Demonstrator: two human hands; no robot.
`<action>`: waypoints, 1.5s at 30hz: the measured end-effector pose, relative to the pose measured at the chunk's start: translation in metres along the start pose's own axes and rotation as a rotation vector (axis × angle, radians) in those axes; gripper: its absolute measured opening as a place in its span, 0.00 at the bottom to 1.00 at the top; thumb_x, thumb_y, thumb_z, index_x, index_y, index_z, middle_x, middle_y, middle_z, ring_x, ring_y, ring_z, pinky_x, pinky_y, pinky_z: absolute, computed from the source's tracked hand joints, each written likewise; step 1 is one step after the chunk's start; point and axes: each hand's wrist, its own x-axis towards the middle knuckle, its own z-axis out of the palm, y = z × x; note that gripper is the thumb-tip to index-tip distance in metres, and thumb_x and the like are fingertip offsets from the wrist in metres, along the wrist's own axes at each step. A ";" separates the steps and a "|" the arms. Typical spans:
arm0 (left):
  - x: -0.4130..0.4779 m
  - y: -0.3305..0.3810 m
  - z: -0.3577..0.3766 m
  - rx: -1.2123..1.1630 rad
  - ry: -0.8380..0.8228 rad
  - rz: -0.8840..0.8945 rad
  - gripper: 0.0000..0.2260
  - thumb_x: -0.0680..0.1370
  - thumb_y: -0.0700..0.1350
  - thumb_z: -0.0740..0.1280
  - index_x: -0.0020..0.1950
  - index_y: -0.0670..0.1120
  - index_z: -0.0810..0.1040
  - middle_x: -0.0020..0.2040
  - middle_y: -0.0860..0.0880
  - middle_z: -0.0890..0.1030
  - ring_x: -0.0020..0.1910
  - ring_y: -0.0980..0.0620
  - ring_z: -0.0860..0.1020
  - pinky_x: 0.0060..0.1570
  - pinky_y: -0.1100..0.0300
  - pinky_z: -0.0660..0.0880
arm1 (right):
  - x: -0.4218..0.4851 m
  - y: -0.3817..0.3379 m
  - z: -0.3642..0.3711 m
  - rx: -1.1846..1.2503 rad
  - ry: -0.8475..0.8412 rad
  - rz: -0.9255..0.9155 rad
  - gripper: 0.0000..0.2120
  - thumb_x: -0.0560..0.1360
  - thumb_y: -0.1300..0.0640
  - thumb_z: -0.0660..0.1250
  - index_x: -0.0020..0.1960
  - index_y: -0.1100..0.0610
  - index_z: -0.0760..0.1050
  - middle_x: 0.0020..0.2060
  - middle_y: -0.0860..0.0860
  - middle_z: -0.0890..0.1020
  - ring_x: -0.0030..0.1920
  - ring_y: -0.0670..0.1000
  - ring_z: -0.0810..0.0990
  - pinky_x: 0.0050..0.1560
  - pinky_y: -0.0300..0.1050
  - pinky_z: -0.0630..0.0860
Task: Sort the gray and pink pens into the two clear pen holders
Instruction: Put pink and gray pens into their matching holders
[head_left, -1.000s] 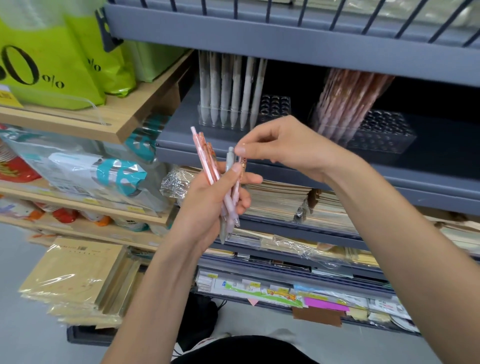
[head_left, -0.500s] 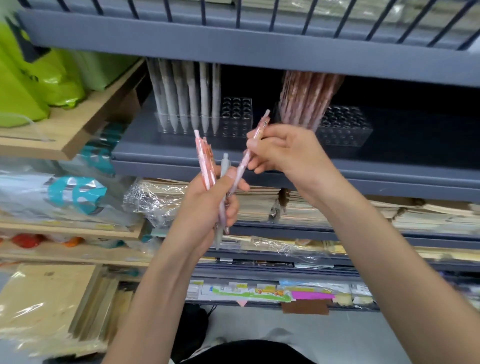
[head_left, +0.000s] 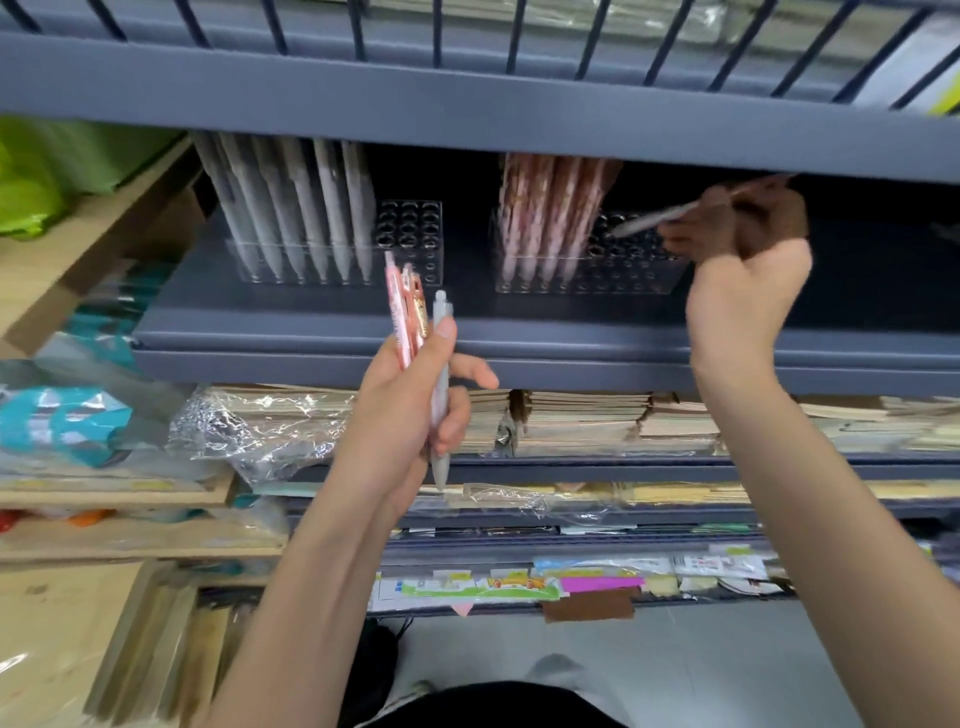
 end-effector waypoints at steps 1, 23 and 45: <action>0.000 0.000 0.001 -0.003 0.000 -0.009 0.16 0.82 0.54 0.64 0.58 0.41 0.70 0.36 0.48 0.81 0.21 0.55 0.63 0.20 0.65 0.61 | 0.002 0.002 0.002 -0.015 -0.025 -0.025 0.03 0.78 0.56 0.66 0.49 0.52 0.72 0.36 0.46 0.83 0.39 0.54 0.84 0.47 0.55 0.82; -0.004 0.005 -0.010 -0.036 -0.018 0.048 0.11 0.84 0.45 0.59 0.61 0.40 0.72 0.41 0.45 0.82 0.22 0.52 0.67 0.21 0.64 0.62 | 0.035 -0.003 0.046 -0.979 -0.397 -0.134 0.12 0.78 0.55 0.60 0.55 0.59 0.79 0.53 0.59 0.83 0.57 0.62 0.78 0.55 0.45 0.72; -0.029 0.011 -0.045 0.091 -0.064 0.087 0.10 0.85 0.47 0.57 0.56 0.40 0.72 0.49 0.41 0.86 0.25 0.50 0.74 0.22 0.61 0.68 | -0.069 -0.043 0.076 -0.127 -0.848 0.294 0.06 0.74 0.51 0.73 0.44 0.53 0.85 0.30 0.42 0.80 0.31 0.40 0.74 0.35 0.34 0.73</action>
